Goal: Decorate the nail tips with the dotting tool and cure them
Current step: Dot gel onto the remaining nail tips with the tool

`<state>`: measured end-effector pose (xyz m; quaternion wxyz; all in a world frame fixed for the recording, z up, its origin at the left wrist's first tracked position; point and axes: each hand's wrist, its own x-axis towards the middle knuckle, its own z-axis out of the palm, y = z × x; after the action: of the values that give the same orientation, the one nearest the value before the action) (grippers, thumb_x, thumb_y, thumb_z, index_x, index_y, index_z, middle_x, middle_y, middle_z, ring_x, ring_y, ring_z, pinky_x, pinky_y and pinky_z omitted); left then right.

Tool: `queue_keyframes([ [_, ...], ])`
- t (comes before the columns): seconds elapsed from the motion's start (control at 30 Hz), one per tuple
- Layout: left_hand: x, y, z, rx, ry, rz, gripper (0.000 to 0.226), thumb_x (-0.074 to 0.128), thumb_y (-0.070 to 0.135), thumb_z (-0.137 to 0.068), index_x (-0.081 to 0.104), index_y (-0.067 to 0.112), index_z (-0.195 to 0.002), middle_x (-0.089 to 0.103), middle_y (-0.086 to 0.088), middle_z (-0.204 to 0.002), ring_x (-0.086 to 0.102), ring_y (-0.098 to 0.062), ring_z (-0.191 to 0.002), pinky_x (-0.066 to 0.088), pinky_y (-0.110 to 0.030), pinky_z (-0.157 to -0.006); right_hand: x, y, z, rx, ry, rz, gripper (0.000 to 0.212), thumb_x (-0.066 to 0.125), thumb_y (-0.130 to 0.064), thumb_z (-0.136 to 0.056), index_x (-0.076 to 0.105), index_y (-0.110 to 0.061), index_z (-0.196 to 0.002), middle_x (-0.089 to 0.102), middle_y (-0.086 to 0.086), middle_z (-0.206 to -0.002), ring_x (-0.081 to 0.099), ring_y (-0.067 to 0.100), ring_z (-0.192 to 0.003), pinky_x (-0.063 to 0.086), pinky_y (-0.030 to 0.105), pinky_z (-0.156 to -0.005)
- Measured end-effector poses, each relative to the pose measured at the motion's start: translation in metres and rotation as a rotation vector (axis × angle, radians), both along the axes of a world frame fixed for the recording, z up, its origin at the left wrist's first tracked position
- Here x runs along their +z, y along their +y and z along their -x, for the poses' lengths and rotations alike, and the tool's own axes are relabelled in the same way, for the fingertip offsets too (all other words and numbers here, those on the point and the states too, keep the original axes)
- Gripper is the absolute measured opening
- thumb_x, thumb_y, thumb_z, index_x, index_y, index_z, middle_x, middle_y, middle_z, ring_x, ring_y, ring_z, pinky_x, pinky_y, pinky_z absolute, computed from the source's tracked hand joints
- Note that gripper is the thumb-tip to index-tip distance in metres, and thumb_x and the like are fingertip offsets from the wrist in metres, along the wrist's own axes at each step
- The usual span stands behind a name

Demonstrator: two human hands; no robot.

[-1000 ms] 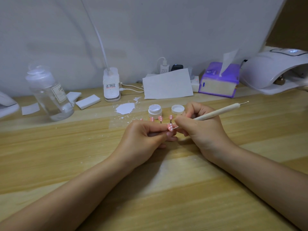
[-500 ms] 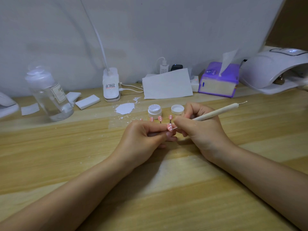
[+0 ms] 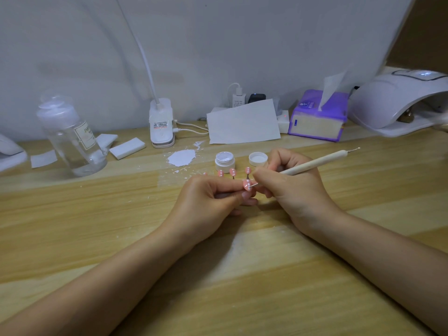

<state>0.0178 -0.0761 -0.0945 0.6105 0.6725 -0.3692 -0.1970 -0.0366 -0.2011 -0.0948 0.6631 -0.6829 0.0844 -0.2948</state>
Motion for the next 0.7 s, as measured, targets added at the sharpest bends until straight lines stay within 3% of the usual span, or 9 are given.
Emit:
queue_keyframes([
  [0.17, -0.0009, -0.0005, -0.0007, 0.01, 0.01, 0.003, 0.025, 0.062, 0.002, -0.082, 0.072, 0.023, -0.075, 0.072, 0.013, -0.074, 0.068, -0.001, -0.075, 0.049, -0.01, -0.056, 0.0004, 0.0008, -0.0002, 0.008, 0.007, 0.006, 0.033, 0.061, -0.003, -0.057, 0.036, -0.019, -0.043, 0.039, 0.01, -0.048, 0.04, 0.021, -0.052, 0.03, 0.024, -0.046],
  [0.3, -0.0006, -0.0001, -0.0004, 0.006, 0.006, 0.001, 0.027, 0.061, 0.002, -0.082, 0.072, 0.025, -0.074, 0.072, 0.014, -0.074, 0.068, -0.001, -0.075, 0.049, -0.01, -0.056, 0.0001, 0.0, -0.0006, 0.002, -0.005, -0.01, 0.043, 0.057, 0.012, -0.067, 0.036, -0.018, -0.045, 0.039, 0.009, -0.047, 0.042, 0.02, -0.051, 0.031, 0.022, -0.045],
  [0.47, -0.0006, -0.0001, -0.0005, 0.01, 0.006, 0.001, 0.025, 0.062, 0.002, -0.082, 0.072, 0.024, -0.075, 0.072, 0.012, -0.074, 0.068, -0.001, -0.076, 0.05, -0.011, -0.057, -0.0009, -0.0009, -0.0002, 0.013, -0.015, 0.0, 0.042, 0.06, 0.011, -0.068, 0.036, -0.017, -0.046, 0.039, 0.009, -0.049, 0.044, 0.025, -0.055, 0.031, 0.024, -0.046],
  [0.63, -0.0006, 0.0004, 0.0, 0.005, 0.003, 0.005, 0.027, 0.062, 0.003, -0.082, 0.072, 0.026, -0.073, 0.072, 0.014, -0.073, 0.068, 0.0, -0.075, 0.05, -0.011, -0.057, 0.0003, -0.0001, 0.0004, 0.044, -0.027, -0.029, 0.039, 0.054, 0.015, -0.07, 0.035, -0.012, -0.049, 0.044, -0.003, -0.038, 0.049, 0.011, -0.039, 0.034, 0.016, -0.041],
  [0.7, -0.0007, 0.0002, -0.0004, 0.006, 0.001, 0.002, 0.027, 0.061, 0.002, -0.082, 0.072, 0.025, -0.074, 0.072, 0.014, -0.073, 0.068, 0.0, -0.075, 0.049, -0.01, -0.056, 0.0002, -0.0002, 0.0005, 0.033, -0.018, -0.01, 0.039, 0.057, 0.012, -0.069, 0.036, -0.014, -0.048, 0.043, -0.001, -0.04, 0.046, 0.014, -0.042, 0.032, 0.019, -0.043],
])
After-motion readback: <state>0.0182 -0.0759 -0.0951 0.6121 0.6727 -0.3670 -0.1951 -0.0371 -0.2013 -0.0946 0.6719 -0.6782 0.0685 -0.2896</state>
